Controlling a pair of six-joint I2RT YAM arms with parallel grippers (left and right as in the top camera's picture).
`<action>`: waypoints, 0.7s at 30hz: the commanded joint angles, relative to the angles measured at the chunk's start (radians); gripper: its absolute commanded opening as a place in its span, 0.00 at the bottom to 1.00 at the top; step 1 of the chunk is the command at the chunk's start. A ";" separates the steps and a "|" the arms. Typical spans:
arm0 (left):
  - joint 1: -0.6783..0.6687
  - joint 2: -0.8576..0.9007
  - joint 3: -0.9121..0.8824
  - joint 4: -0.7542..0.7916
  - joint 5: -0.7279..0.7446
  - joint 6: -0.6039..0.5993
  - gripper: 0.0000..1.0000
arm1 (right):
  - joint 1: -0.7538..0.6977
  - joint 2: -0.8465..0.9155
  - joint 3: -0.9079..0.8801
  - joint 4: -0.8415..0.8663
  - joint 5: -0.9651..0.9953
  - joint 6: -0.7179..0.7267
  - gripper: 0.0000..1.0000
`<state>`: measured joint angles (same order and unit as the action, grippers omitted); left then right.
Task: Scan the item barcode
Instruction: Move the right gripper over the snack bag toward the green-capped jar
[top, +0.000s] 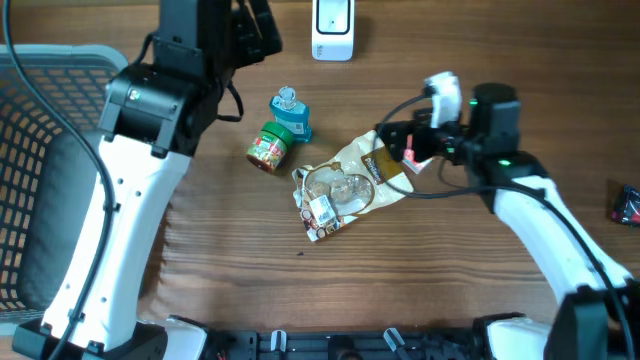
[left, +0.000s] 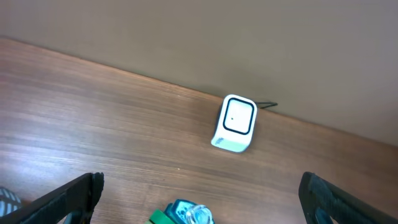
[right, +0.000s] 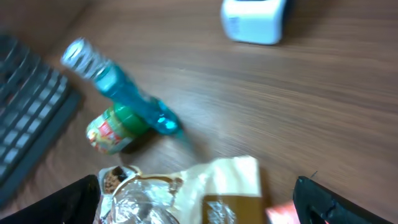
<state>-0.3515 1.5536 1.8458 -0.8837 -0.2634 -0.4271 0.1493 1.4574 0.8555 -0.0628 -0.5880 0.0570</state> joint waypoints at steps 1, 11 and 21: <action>0.003 -0.024 0.007 -0.001 0.016 -0.026 1.00 | 0.082 0.056 0.005 0.091 -0.043 -0.082 1.00; 0.003 -0.024 0.007 -0.005 -0.052 -0.025 1.00 | 0.266 0.117 0.018 0.340 0.114 -0.116 1.00; 0.003 -0.024 0.007 -0.005 -0.222 -0.025 1.00 | 0.345 0.246 0.157 0.309 0.120 -0.238 1.00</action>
<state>-0.3511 1.5524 1.8458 -0.8898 -0.4046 -0.4397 0.4808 1.6619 0.9451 0.2531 -0.4885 -0.1062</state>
